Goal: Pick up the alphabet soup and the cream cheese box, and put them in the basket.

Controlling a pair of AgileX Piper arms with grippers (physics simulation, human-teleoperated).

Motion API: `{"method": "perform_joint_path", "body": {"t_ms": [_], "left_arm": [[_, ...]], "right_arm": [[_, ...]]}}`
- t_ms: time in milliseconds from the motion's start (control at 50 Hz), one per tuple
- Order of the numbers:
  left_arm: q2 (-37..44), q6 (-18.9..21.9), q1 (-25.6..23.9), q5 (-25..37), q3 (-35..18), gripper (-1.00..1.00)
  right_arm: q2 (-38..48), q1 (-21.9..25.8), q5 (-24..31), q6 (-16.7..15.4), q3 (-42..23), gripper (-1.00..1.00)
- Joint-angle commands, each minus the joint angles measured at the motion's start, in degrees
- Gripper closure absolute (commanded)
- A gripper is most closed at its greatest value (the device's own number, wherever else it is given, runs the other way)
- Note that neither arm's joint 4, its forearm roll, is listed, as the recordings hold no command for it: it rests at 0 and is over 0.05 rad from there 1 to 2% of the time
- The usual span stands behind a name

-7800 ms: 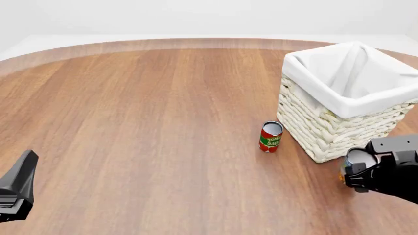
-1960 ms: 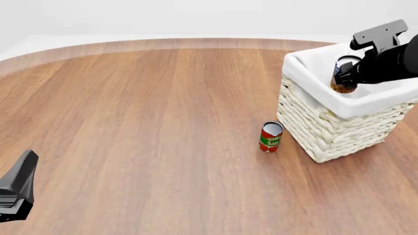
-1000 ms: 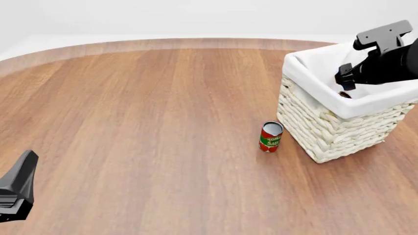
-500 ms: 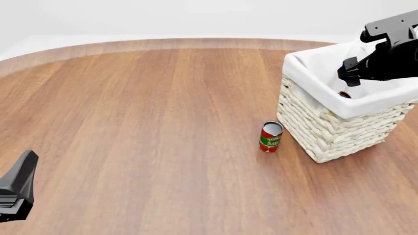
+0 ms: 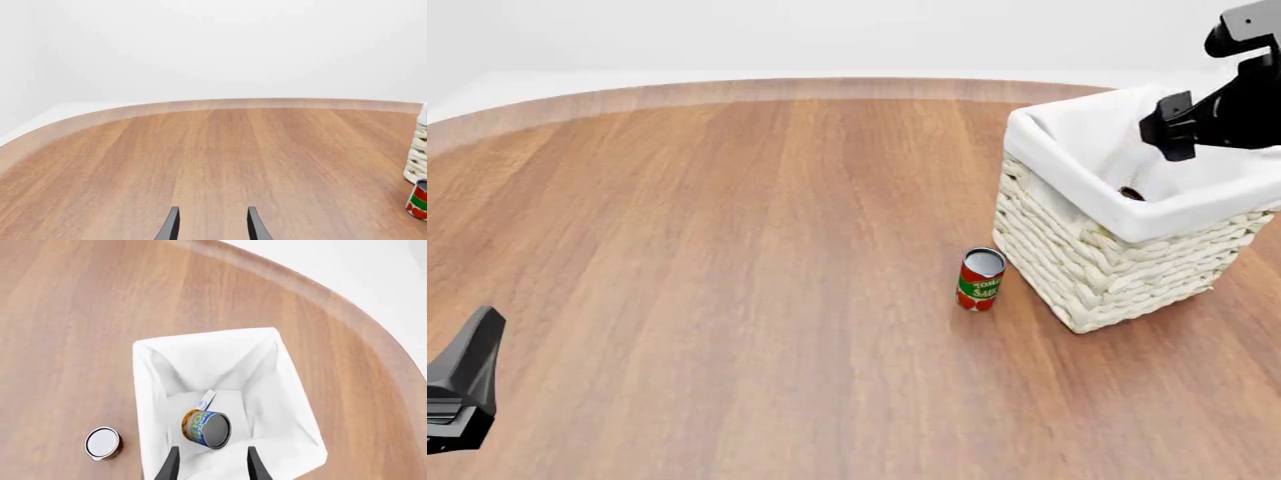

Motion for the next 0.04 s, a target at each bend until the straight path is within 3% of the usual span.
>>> {"method": "perform_joint_path", "body": {"t_ms": [20,40], "left_arm": [[0.0,0.0,0.0,0.0,0.0,-1.00],[0.0,0.0,0.0,0.0,0.0,-1.00]], "right_arm": [[-4.8,0.5,2.9,1.1,0.3,-1.00],[-5.2,0.4,3.0,0.8,0.4,-1.00]]}}
